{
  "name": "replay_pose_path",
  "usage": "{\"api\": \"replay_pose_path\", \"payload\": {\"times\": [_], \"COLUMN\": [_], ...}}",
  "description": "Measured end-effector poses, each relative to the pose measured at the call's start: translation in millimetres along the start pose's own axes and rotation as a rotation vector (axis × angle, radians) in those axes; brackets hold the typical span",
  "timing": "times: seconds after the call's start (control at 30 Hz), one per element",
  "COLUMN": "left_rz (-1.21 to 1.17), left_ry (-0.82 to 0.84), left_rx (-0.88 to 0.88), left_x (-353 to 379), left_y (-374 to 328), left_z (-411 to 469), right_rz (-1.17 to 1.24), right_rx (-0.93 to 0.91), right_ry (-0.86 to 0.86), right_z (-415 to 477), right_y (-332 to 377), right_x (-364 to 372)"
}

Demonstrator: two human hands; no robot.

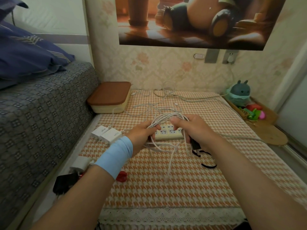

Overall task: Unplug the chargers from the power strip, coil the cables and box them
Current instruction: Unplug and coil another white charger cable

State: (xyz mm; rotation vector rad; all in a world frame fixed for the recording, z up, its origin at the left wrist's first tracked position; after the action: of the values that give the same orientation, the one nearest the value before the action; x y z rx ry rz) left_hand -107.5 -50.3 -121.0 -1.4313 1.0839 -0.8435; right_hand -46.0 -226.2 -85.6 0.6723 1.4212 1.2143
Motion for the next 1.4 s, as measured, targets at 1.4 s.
{"api": "replay_pose_path", "payload": {"times": [1.4], "left_rz": [-0.159], "left_ry": [-0.061], "left_rx": [-0.178], "left_x": [-15], "left_y": [0], "left_z": [5], "right_rz": [-1.001], "right_rx": [0.178], "right_ry": [0.378], "right_z": [3], "right_y": [-35], "right_x": [29]}}
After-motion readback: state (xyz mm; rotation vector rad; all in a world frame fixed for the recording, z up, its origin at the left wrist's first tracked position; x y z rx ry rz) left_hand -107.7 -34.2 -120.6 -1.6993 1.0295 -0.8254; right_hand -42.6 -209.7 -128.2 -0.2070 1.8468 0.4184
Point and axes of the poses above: each hand's wrist, its own z-axis towards the middle knuckle, its own x-axis out of the palm, y = z × x, the point moved 4 cm from there along z, towards the middle knuckle, and after that the axes turned 12 degrees about -y, right-handed, at the moved point
